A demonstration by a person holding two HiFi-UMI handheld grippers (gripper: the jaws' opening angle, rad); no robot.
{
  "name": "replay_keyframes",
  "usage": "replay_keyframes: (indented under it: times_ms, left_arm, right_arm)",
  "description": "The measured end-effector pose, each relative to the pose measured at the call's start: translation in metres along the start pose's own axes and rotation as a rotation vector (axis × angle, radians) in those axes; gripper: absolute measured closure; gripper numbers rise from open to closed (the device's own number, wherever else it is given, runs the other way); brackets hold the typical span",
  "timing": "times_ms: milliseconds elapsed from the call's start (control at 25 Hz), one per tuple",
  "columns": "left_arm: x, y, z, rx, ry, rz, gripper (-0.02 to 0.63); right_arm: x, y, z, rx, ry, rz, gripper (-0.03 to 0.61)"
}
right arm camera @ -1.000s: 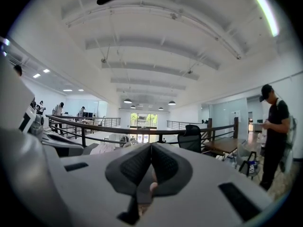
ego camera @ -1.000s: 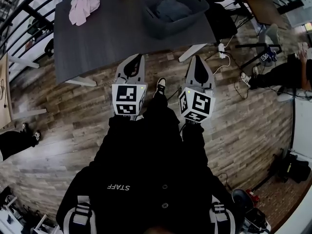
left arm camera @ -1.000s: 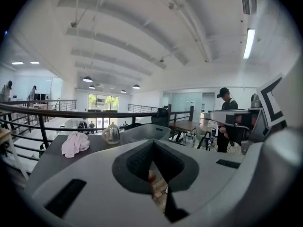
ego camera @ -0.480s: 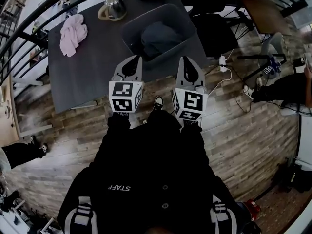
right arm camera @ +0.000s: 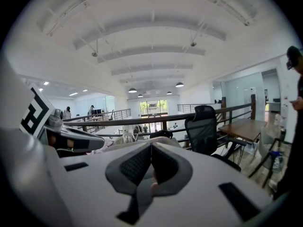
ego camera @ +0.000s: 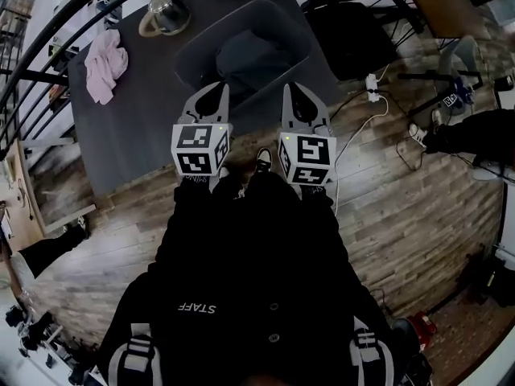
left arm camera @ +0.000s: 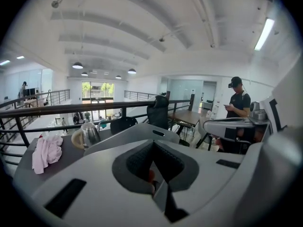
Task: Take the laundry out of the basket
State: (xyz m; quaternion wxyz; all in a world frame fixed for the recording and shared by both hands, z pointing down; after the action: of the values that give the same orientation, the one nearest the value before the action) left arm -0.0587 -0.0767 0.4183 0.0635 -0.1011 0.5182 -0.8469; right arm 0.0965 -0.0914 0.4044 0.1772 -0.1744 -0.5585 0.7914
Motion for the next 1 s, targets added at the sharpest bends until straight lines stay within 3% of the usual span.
replay_keyframes:
  times_ms: [360,1000]
  left_arm:
    - [0.011,-0.006,0.037,0.052,-0.075,0.002,0.612]
    - [0.044,-0.029,0.136,0.266,-0.170,0.009,0.611]
  right_arm:
    - [-0.005,-0.015,0.026,0.049,-0.049,0.016,0.563]
    - [-0.021,-0.025,0.105,0.194,-0.117,0.038,0.563]
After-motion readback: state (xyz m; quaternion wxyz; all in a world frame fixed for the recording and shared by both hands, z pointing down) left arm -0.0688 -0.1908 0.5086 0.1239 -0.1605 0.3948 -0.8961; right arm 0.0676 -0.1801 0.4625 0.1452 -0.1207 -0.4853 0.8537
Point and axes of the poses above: the fingertips, and each gripper's own axes: z forward along the fingers, x to its left, y out of its top, the point moved 3 cm from there along -z, backward along the fingers, and after that the axes turned 1 degree about y, right-handed, at the moved point
